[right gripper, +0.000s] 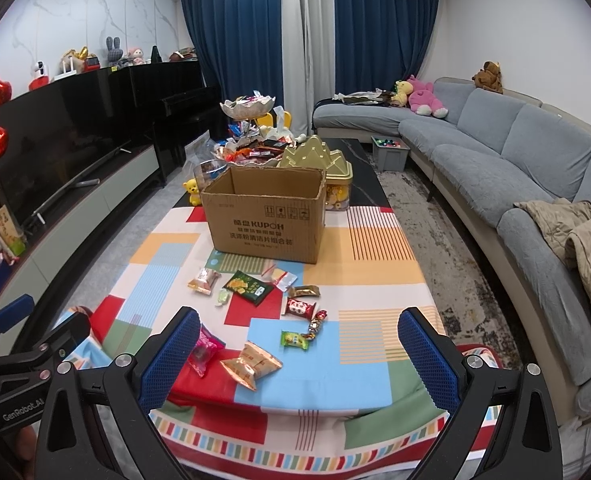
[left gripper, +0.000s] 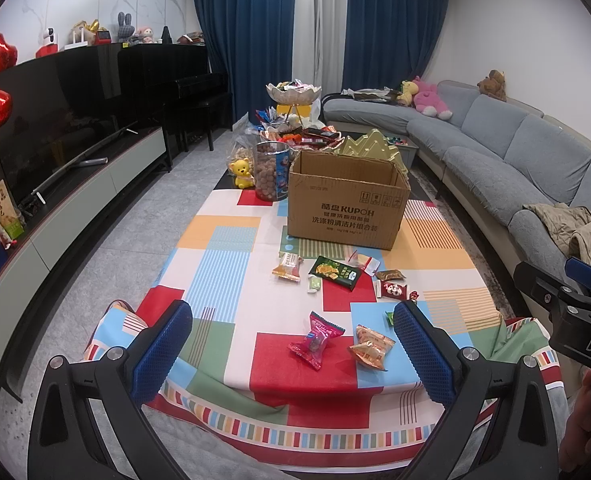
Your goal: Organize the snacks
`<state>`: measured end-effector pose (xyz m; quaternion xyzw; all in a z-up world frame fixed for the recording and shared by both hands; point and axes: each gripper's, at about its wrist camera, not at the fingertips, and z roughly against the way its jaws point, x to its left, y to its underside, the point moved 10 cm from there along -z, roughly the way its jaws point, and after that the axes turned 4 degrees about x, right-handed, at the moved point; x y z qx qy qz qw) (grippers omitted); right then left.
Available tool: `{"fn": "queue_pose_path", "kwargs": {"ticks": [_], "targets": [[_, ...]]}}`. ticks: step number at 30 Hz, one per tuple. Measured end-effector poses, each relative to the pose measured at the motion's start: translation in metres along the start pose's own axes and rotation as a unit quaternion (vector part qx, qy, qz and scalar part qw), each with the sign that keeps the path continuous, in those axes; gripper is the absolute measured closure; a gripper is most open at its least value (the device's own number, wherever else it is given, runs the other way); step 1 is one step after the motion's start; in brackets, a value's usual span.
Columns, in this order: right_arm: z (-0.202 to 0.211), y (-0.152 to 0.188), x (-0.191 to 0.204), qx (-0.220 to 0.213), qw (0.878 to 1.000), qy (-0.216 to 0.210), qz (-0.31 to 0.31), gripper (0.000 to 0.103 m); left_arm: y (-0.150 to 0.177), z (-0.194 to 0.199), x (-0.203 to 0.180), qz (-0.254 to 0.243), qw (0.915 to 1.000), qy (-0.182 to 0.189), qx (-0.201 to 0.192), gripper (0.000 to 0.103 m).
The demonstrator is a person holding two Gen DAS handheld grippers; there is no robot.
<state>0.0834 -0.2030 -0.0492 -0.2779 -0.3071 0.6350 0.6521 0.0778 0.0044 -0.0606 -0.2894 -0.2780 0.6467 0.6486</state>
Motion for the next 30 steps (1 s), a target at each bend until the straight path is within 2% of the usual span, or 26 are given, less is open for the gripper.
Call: {"fn": "queue_pose_path", "kwargs": {"ticks": [23, 30], "targets": [[-0.002, -0.005, 0.006, -0.002, 1.000, -0.001, 0.001, 0.002, 0.003, 0.000, -0.001, -0.002, 1.0000, -0.004, -0.003, 0.001], [-0.020, -0.002, 0.004, 0.016, 1.000, -0.001, 0.000, 0.002, 0.006, -0.018, 0.002, -0.015, 0.9998, -0.012, 0.009, 0.001]]}}
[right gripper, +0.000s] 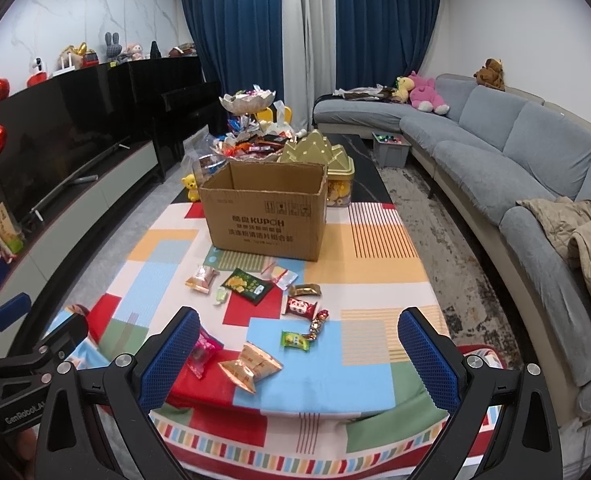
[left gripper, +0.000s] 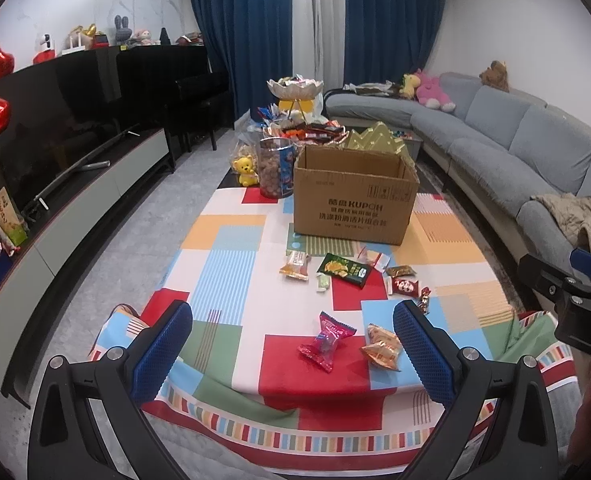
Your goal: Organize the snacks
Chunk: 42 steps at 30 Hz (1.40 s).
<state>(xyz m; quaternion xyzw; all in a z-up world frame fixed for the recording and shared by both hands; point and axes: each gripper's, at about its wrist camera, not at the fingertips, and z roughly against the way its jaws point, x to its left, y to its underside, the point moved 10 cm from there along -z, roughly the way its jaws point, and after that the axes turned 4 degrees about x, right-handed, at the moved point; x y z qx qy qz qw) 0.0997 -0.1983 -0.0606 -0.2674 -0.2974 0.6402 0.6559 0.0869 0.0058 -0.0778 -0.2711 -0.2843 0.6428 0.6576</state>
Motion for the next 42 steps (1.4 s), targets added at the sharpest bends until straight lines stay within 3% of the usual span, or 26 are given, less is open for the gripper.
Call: {"fn": "queue_pose_path", "kwargs": {"ticks": [8, 24, 35, 42], "targets": [[-0.026, 0.008, -0.001, 0.028, 1.000, -0.006, -0.004, 0.002, 0.003, -0.023, -0.009, -0.029, 0.9995, 0.003, 0.014, 0.001], [-0.072, 0.022, 0.013, 0.086, 0.996, -0.014, 0.011, 0.002, 0.013, -0.069, -0.010, -0.039, 0.9970, 0.026, 0.060, 0.001], [-0.117, 0.037, 0.022, 0.167, 0.986, -0.026, 0.001, 0.002, 0.016, -0.102, -0.023, -0.108, 0.9909, 0.036, 0.071, 0.001], [-0.146, 0.052, 0.030, 0.219, 0.975, -0.040, -0.007, 0.002, 0.029, -0.127, -0.027, -0.118, 0.9865, 0.056, 0.099, 0.002]]}}
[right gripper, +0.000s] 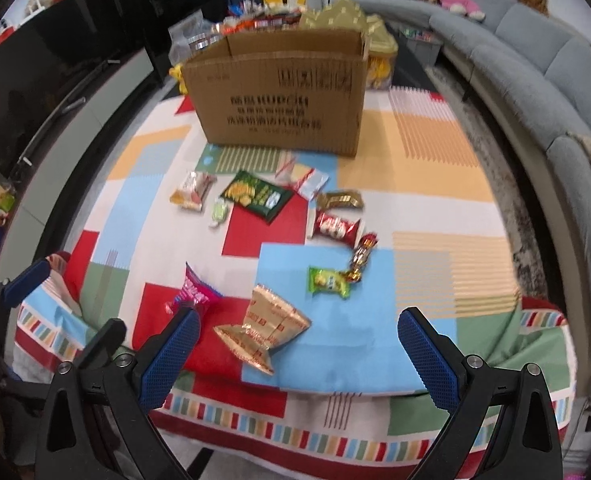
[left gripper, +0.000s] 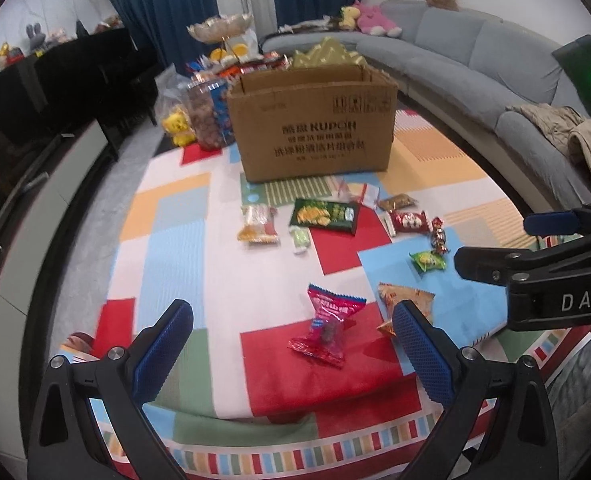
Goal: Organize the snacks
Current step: 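Grasp the pink hawthorn bag with the left tool while the right tool grasps the gold biscuit packet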
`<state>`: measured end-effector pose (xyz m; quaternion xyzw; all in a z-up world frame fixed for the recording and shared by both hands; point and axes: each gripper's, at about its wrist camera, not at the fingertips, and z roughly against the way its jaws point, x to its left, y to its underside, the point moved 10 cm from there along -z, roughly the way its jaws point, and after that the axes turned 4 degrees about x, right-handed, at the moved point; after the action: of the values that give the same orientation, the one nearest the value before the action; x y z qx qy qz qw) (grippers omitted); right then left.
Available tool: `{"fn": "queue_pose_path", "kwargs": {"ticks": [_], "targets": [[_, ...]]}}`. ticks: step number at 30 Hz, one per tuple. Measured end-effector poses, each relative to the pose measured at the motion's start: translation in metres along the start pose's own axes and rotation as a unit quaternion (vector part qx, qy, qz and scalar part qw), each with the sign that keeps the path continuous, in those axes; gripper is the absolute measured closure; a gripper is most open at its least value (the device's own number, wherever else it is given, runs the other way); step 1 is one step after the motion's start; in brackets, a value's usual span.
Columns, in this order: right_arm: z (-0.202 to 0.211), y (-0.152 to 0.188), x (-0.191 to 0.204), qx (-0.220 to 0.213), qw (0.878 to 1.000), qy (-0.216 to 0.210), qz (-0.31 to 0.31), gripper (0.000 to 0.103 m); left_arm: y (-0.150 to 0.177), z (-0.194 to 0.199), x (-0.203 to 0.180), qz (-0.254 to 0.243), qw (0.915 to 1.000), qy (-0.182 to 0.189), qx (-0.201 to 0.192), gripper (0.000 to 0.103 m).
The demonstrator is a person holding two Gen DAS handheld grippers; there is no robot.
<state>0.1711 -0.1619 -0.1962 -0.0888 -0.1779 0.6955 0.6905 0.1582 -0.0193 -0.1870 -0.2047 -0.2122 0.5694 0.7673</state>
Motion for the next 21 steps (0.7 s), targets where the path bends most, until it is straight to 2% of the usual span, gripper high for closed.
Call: {"fn": "queue_pose_path", "kwargs": {"ticks": [8, 14, 21], "targets": [[-0.042, 0.010, 0.001, 0.085, 0.996, -0.016, -0.032, 0.002, 0.005, -0.032, -0.006, -0.016, 0.9989, 0.032, 0.028, 0.006], [-0.069, 0.015, 0.003, 0.140, 0.988, -0.034, -0.062, 0.006, 0.009, -0.053, -0.012, -0.030, 0.9971, 0.046, 0.052, 0.010], [-0.097, 0.020, 0.003, 0.191, 0.978, -0.037, -0.081, 0.009, 0.014, -0.078, -0.017, -0.040, 0.9941, 0.052, 0.087, 0.022]]}}
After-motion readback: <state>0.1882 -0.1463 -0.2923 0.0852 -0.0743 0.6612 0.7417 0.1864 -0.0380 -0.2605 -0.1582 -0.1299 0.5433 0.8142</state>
